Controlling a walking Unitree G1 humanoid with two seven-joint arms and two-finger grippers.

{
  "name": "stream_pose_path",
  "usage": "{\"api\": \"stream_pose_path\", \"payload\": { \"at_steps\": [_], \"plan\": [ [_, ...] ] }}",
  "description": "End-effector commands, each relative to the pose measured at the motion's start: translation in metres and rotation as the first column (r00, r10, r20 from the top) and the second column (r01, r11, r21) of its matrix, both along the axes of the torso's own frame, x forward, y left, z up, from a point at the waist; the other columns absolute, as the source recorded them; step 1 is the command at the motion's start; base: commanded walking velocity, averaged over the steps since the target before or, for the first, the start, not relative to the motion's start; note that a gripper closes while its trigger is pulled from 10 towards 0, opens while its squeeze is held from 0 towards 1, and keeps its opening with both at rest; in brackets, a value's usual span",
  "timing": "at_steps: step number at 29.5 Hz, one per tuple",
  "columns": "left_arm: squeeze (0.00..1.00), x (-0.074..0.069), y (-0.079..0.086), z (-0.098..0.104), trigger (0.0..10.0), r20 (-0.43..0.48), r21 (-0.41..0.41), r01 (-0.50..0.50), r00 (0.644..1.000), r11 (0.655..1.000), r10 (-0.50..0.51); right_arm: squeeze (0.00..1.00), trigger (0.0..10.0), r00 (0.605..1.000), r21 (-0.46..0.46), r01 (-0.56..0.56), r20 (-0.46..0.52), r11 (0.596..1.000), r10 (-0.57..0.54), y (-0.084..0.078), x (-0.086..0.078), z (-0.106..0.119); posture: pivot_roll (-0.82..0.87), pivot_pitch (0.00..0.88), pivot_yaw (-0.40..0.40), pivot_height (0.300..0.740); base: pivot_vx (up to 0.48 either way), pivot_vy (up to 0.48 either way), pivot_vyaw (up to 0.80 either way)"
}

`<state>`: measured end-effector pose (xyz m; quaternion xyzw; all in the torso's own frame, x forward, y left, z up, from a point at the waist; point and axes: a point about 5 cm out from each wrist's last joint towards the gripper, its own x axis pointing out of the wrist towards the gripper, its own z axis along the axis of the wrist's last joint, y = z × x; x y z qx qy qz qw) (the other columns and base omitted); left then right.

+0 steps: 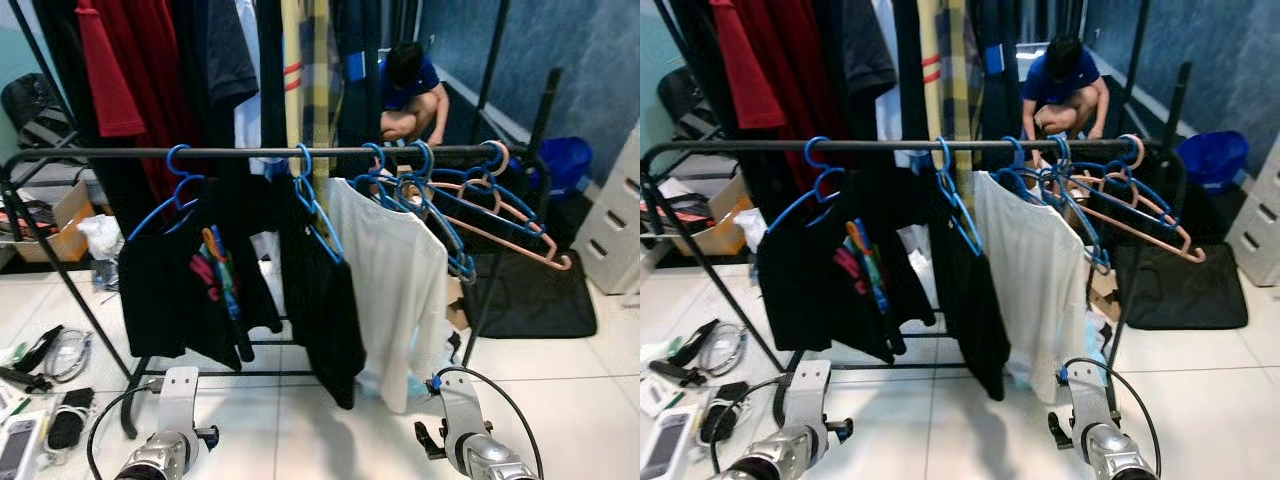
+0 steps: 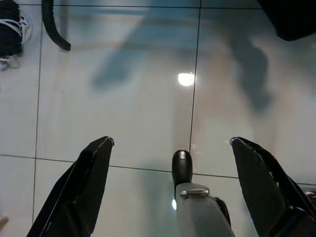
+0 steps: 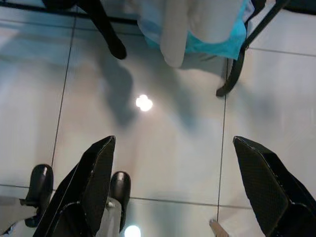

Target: Hang hanger

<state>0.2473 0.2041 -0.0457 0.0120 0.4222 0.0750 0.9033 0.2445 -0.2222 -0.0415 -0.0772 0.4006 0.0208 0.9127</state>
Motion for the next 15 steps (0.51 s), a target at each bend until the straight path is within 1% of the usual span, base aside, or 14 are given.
{"api": "stream_pose_path", "payload": {
  "at_steps": [1,2,3,4,5,6,8,9,11,13,14,15],
  "plan": [
    [0.00,-0.001,0.005,0.000,10.0,0.010,0.013,-0.013,1.000,1.000,0.013,0.00,10.0,1.000,0.005,-0.022,0.019,1.000,0.022,0.006,0.002,0.000,-0.04,0.000,0.018,0.740,0.000,0.000,0.00],
    [0.00,0.001,0.007,0.002,10.0,0.025,0.020,-0.020,0.999,1.000,0.019,0.00,10.0,0.998,-0.027,-0.050,0.042,0.998,0.051,0.006,0.004,0.002,-0.04,0.000,0.018,0.740,0.000,0.000,0.00],
    [0.00,0.001,0.007,0.002,10.0,0.025,0.020,-0.020,0.999,1.000,0.019,0.00,10.0,0.998,-0.027,-0.050,0.042,0.998,0.051,0.006,0.004,0.002,-0.04,0.000,0.018,0.740,0.000,0.000,0.00],
    [0.00,0.003,0.011,0.005,10.0,0.046,0.021,-0.043,0.998,0.999,0.042,0.00,10.0,0.993,-0.042,-0.088,0.073,0.995,0.091,0.007,0.006,0.005,-0.04,0.000,0.021,0.740,0.000,0.000,0.00],
    [0.00,0.007,0.017,0.009,10.0,0.082,0.024,-0.071,0.994,0.997,0.069,0.00,10.0,0.987,-0.029,-0.115,0.109,0.993,0.117,0.010,0.008,0.007,-0.06,0.000,0.036,0.740,0.000,0.000,0.00],
    [0.00,0.007,0.017,0.009,10.0,0.082,0.024,-0.071,0.994,0.997,0.069,0.00,10.0,0.987,-0.029,-0.115,0.109,0.993,0.117,0.010,0.008,0.007,-0.06,0.000,0.036,0.740,0.000,0.000,0.00],
    [0.00,0.012,0.026,0.017,10.0,0.135,0.015,-0.112,0.985,0.994,0.109,0.00,10.0,0.976,0.027,-0.153,0.162,0.988,0.147,0.016,0.010,0.010,-0.06,0.000,0.039,0.740,0.264,0.000,0.00],
    [0.00,0.012,0.026,0.017,10.0,0.135,0.015,-0.112,0.985,0.994,0.109,0.00,10.0,0.976,0.027,-0.153,0.162,0.988,0.147,0.016,0.010,0.010,-0.06,0.000,0.039,0.740,0.285,0.000,0.00],
    [0.00,0.017,0.034,0.023,10.0,0.176,0.016,-0.127,0.977,0.992,0.122,0.00,10.0,0.959,0.077,-0.196,0.223,0.977,0.175,0.022,0.013,0.015,-0.06,0.000,0.037,0.740,0.294,0.000,0.00],
    [0.00,0.017,0.034,0.023,10.0,0.176,0.016,-0.127,0.977,0.992,0.122,0.00,10.0,0.959,0.077,-0.196,0.223,0.977,0.175,0.022,0.013,0.015,-0.06,0.000,0.037,0.740,0.304,0.000,0.00],
    [0.00,0.018,0.037,0.025,10.0,0.189,0.017,-0.131,0.974,0.991,0.125,0.00,10.0,0.953,0.098,-0.208,0.245,0.973,0.179,0.024,0.014,0.016,-0.06,0.000,0.037,0.740,0.304,0.000,0.00],
    [0.00,0.021,0.040,0.029,10.0,0.208,0.020,-0.128,0.971,0.992,0.121,0.00,10.0,0.901,0.149,-0.272,0.385,0.951,0.197,0.008,0.043,0.052,-0.06,0.000,0.042,0.740,0.307,0.000,0.00]
  ]
}}
